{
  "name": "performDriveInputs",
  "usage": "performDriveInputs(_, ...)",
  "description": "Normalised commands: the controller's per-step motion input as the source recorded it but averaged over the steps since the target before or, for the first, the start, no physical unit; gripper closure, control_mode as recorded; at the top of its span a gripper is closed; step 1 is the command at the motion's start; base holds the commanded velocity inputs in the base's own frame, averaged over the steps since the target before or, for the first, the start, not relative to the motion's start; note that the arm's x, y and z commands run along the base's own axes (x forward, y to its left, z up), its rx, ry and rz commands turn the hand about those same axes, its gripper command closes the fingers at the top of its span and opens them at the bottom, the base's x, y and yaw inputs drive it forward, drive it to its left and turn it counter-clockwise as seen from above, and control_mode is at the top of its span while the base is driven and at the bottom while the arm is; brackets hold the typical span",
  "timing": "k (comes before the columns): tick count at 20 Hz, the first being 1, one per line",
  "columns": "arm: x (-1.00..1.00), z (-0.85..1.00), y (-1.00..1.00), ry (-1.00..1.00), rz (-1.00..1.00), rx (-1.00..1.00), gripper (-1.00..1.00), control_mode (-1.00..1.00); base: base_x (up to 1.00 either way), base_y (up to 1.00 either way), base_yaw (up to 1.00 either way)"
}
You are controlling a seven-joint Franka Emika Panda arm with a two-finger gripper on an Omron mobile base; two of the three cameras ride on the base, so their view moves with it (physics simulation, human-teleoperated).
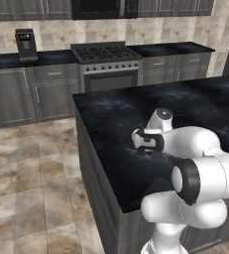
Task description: Pick the beer, bottled water, can from the counter and place them in the open cabinet.
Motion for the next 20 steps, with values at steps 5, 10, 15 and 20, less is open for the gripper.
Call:
performDriveInputs(5,0.17,-0.12,0.00,0.00,0.00,0.00,-1.00,-1.00,0.00,0.00,0.00)
performDriveInputs(10,0.19,-0.12,0.00,0.00,-0.01,0.00,-1.00,-1.00,0.00,0.00,0.00)
performDriveInputs(15,0.20,-0.10,0.00,0.00,-0.01,0.00,-1.00,-1.00,0.00,0.00,0.00)
performDriveInputs(20,0.19,-0.08,0.00,0.00,0.00,0.00,-1.00,-1.00,0.00,0.00,0.00)
